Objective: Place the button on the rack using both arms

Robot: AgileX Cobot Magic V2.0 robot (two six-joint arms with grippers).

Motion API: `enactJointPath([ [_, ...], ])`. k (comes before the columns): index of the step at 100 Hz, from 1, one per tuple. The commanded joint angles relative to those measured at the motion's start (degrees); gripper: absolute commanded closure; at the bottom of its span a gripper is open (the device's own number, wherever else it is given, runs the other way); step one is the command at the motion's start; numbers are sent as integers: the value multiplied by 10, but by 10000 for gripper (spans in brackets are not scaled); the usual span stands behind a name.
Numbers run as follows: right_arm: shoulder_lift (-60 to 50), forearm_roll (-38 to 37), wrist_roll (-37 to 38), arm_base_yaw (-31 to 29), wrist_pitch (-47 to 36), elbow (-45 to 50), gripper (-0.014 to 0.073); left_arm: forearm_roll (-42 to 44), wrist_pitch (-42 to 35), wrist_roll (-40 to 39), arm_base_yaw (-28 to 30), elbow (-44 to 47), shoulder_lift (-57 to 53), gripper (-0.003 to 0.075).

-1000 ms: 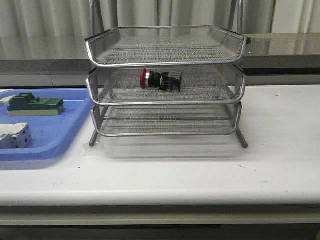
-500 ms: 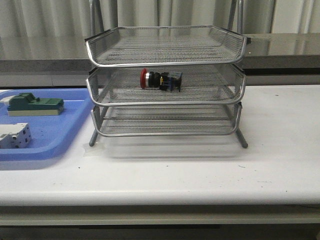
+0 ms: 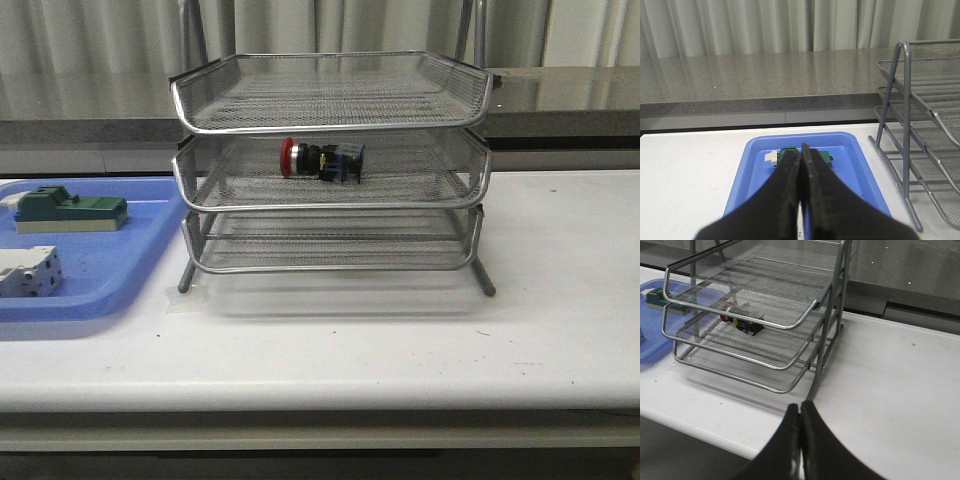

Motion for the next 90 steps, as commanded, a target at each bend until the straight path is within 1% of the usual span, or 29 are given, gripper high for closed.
enactJointPath([
  [1, -14, -35, 54, 6, -54, 4, 653, -3, -46, -6, 0, -18, 2, 740],
  [21, -69, -168, 222, 26, -108, 57, 653, -3, -46, -6, 0, -18, 2, 740],
  [42, -138, -271, 339, 26, -146, 114, 653, -3, -46, -6, 0, -18, 2, 740],
  [51, -172, -298, 368, 26, -164, 141, 653, -3, -46, -6, 0, -18, 2, 740],
  [62, -211, -302, 380, 26, -189, 180, 653, -3, -46, -6, 0, -18, 2, 740],
  [83, -211, -303, 407, 26, -259, 245, 653, -3, -46, -6, 0, -18, 2, 740],
  [90, -211, -305, 410, 26, -254, 247, 653, -3, -46, -6, 0, -18, 2, 740],
])
